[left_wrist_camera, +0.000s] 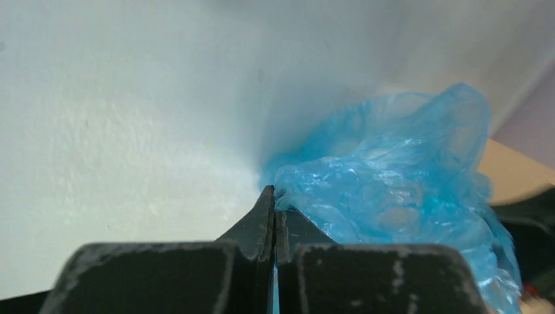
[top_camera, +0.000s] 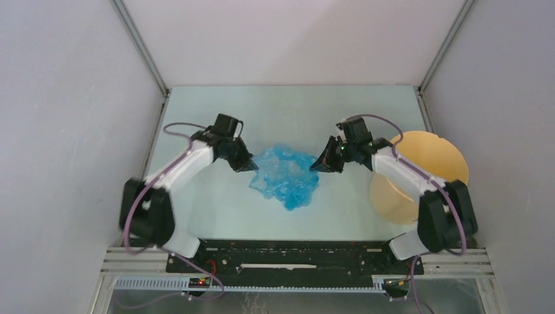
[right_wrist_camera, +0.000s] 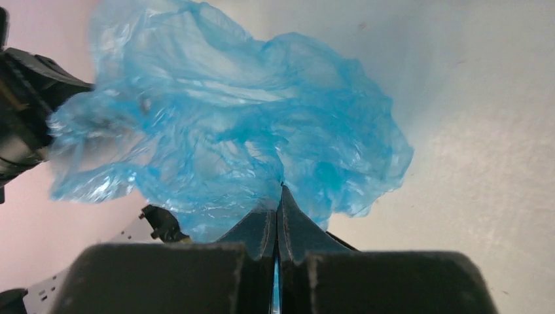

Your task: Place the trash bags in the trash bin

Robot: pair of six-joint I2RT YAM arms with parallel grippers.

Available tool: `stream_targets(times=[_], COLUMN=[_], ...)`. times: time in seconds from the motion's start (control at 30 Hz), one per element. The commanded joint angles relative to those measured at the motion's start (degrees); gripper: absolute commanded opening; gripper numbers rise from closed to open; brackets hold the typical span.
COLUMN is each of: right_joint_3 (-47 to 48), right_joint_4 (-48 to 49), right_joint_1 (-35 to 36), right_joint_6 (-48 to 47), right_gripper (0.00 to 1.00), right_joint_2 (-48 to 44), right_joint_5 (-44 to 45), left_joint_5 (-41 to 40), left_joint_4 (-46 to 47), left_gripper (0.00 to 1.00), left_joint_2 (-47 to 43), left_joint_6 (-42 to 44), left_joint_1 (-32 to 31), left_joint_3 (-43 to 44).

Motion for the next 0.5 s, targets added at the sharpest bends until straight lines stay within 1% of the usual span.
stream_targets(times=[0.0,0.03,0.1,0.17,0.2,0.23,0.27,0.3,0.33,0.37,0.43,0.47], right_joint_3=[17.60,23.99,38.45,55.29,64.00,72.89,79.86,85.12,86.52,84.33,71.15,61.67], right_joint_4=[-11.42,-15.37,-22.89,-29.22,-31.98,-34.40,-35.71,-35.66,-33.58,-30.41,-20.44,-15.16], right_joint_1=[-4.41,-5.49,-7.10,-8.12,-8.38,-8.14,-7.65,-6.79,-5.67,-4.18,-1.25,-0.31], right_joint_6=[-4.41,-4.72,-5.62,-6.79,-7.84,-9.29,-11.25,-13.19,-15.33,-17.99,-20.69,-20.91], right_gripper=[0.00,0.00,0.00,0.00,0.00,0.00,0.00,0.00,0.00,0.00,0.00,0.00], right_joint_2=[8.69,11.07,14.32,15.83,16.36,16.65,16.57,15.91,14.07,9.75,0.79,-3.79], right_joint_5=[-5.43,-5.56,-4.49,-2.19,-0.73,0.77,2.04,3.21,4.26,5.44,6.83,6.87], left_joint_5=[4.09,5.61,4.50,2.26,1.14,0.55,0.12,0.07,0.07,-1.15,-5.33,-6.62], left_joint_4=[-8.36,-11.01,-17.76,-22.44,-23.54,-22.54,-19.54,-15.08,-8.88,-2.84,7.36,11.16], left_gripper=[0.00,0.00,0.00,0.00,0.00,0.00,0.00,0.00,0.00,0.00,0.00,0.00], left_joint_2=[17.23,21.00,26.44,29.61,30.48,30.39,28.06,24.53,19.34,14.01,2.57,-1.80], left_joint_6=[8.45,8.85,8.75,8.39,8.16,8.06,8.60,9.71,11.68,13.51,15.20,14.69], left_joint_1=[1.45,1.58,1.61,1.61,1.54,1.34,0.90,0.21,-0.77,-2.05,-3.79,-3.98], left_joint_3=[20.01,27.84,46.71,68.59,78.91,87.39,91.61,91.28,86.41,78.75,60.29,50.71])
